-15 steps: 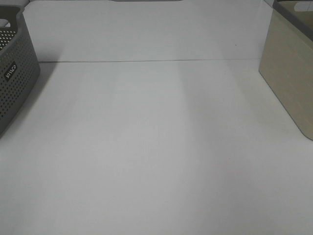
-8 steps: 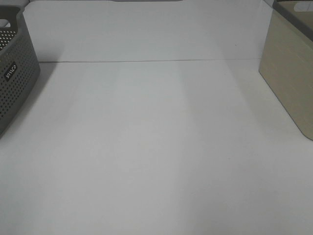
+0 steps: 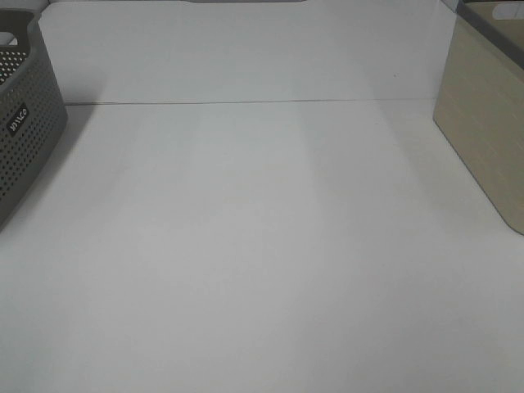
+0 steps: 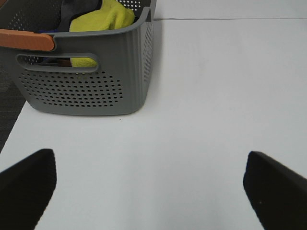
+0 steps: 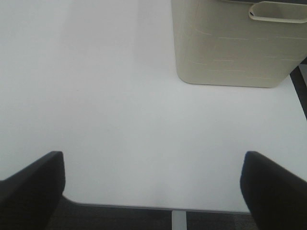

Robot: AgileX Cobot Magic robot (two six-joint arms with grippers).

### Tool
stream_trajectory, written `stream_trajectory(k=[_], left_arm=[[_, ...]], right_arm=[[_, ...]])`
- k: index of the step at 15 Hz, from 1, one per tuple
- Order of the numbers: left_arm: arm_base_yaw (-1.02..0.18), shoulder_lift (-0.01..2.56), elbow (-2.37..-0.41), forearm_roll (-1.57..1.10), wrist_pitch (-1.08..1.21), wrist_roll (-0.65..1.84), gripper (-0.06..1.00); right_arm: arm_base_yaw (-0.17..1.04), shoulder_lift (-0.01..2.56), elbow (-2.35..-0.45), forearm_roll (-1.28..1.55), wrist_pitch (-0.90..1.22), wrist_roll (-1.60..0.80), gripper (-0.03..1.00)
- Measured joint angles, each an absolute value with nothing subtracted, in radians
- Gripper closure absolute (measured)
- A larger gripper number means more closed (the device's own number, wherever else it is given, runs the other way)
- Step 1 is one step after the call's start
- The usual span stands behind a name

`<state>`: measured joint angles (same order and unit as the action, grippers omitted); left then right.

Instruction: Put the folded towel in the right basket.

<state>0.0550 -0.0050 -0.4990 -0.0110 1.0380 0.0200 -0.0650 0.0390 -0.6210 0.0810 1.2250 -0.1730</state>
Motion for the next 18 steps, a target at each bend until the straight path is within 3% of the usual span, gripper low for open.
stream_trajectory(k=[8,18], left_arm=[[0.055,-0.005,-0.499,-0.011,1.038,0.02,-0.05],[0.055,-0.005,-0.499,-0.011,1.038,0.02,-0.05]], right_arm=[[-0.055,-0.004,-0.46,0.07,1.12,-0.136,0.01],[-0.055,-0.004,-0.46,0.07,1.107,-0.136,0.01]])
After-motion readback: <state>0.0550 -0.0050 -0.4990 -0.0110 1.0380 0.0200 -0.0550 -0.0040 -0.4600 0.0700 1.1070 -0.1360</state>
